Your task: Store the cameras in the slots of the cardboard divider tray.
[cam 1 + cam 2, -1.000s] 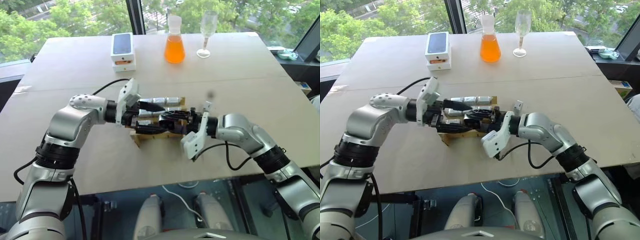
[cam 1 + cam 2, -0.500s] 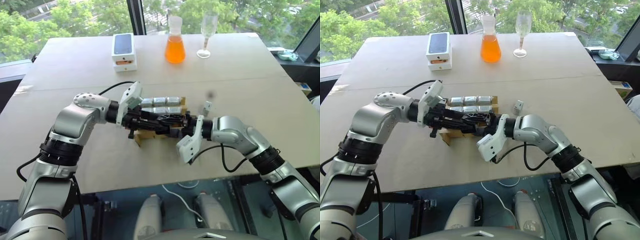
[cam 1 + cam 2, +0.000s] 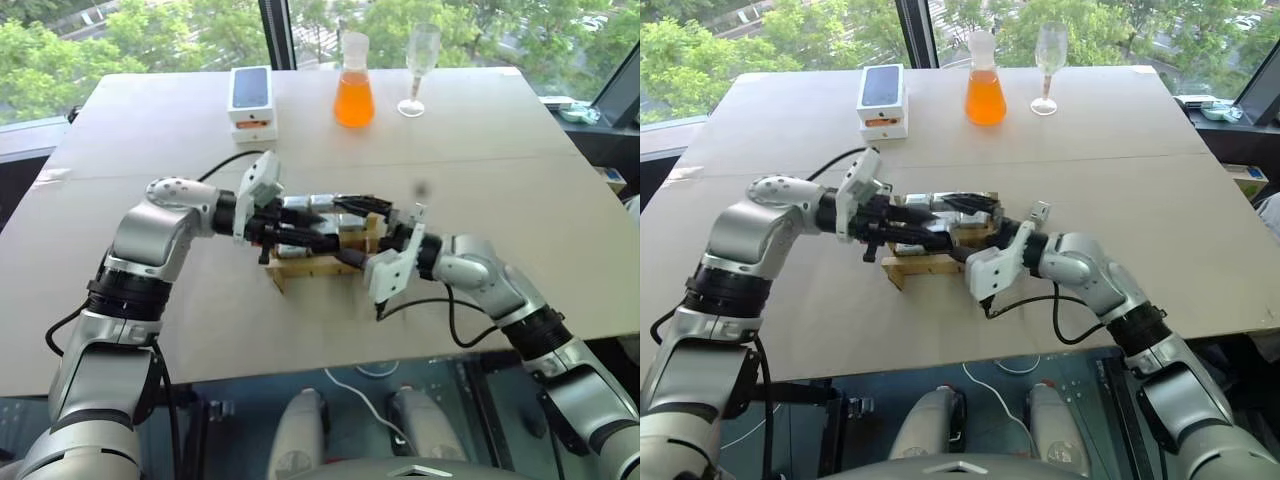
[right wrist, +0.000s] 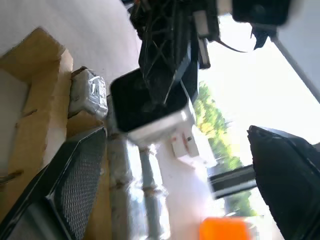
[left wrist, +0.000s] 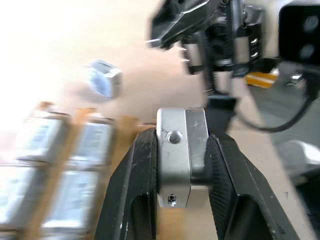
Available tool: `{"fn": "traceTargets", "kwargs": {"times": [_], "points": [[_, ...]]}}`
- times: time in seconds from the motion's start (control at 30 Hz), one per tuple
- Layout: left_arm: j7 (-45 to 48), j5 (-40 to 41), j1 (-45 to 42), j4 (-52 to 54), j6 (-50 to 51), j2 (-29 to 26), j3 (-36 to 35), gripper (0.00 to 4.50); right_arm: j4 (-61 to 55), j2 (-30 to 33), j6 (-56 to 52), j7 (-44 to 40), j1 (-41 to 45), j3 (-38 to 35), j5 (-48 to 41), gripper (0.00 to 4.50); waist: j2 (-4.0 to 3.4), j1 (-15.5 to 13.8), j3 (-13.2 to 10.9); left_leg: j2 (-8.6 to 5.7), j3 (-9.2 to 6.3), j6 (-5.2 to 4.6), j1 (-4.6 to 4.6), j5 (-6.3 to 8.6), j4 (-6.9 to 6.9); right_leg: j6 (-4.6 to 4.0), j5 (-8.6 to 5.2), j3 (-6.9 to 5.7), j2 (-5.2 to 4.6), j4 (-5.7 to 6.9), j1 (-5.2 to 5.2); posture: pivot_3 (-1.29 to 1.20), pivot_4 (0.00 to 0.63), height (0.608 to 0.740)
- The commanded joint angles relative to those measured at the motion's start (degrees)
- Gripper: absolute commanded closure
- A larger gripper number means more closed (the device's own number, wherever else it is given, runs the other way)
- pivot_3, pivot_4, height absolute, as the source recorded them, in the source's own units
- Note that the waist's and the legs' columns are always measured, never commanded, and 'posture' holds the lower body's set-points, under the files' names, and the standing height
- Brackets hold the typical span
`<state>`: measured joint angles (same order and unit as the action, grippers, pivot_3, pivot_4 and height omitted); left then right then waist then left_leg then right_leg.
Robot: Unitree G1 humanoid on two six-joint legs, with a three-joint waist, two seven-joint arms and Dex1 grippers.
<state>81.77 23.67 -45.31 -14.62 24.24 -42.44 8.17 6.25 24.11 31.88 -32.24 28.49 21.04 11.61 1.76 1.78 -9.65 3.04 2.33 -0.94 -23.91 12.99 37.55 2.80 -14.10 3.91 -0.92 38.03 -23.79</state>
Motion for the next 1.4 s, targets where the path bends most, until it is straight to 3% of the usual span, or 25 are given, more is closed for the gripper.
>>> {"fn": "traceTargets", "kwargs": {"times": [0.03, 0.37, 0.67, 0.97, 1.4], "points": [[1.83, -4.69, -2.97, -7.20, -9.06, -0.32, -0.17, 3.75, -6.39, -0.59, -11.22, -7.76, -7.04, -3.25, -20.58, 0.00, 0.00, 0.05, 0.00, 0.00, -0.01, 0.00, 0.01, 0.00, 0.00, 0.00, 0.00, 0.00, 0.00, 0.01, 0.01, 0.00, 0.150, 0.740], [7.67, -4.32, -4.38, -15.71, -16.70, 4.60, -1.56, 3.75, -16.35, 0.01, -29.65, -13.01, -24.90, -11.86, -41.96, 0.00, -0.01, -0.14, -0.01, 0.01, -0.06, -0.01, 0.02, 0.00, 0.02, 0.01, 0.00, -0.02, 0.03, 0.04, 0.03, 0.00, 0.150, 0.740], [9.65, -8.07, -6.10, -24.16, -23.23, 7.62, -0.65, 3.75, -16.39, -0.54, -29.82, -14.27, -28.03, -14.38, -40.25, 0.00, -0.01, 0.28, -0.01, -0.01, -0.13, -0.01, 0.01, 0.00, 0.19, 0.05, 0.00, 0.00, 0.09, 0.13, 0.03, 0.00, 0.150, 0.740], [10.73, -10.06, -5.53, -26.62, -26.33, 5.80, 1.13, 3.75, -16.01, -1.89, -28.96, -15.04, -27.95, -17.48, -41.16, 0.00, -0.01, 0.25, -0.01, -0.01, -0.16, -0.01, -0.02, 0.00, 0.29, 0.04, 0.00, 0.00, 0.09, 0.26, 0.03, 0.00, 0.150, 0.740], [9.32, -14.71, -5.19, -30.58, -30.78, 8.53, 1.08, 3.75, -13.60, -0.36, -21.38, -25.35, -28.40, -17.03, -37.86, 0.00, -0.01, 0.27, -0.01, -0.01, -0.18, -0.02, -0.02, 0.01, 0.56, 0.05, -0.01, 0.00, 0.10, 0.51, 0.04, 0.00, 0.150, 0.740]]}}
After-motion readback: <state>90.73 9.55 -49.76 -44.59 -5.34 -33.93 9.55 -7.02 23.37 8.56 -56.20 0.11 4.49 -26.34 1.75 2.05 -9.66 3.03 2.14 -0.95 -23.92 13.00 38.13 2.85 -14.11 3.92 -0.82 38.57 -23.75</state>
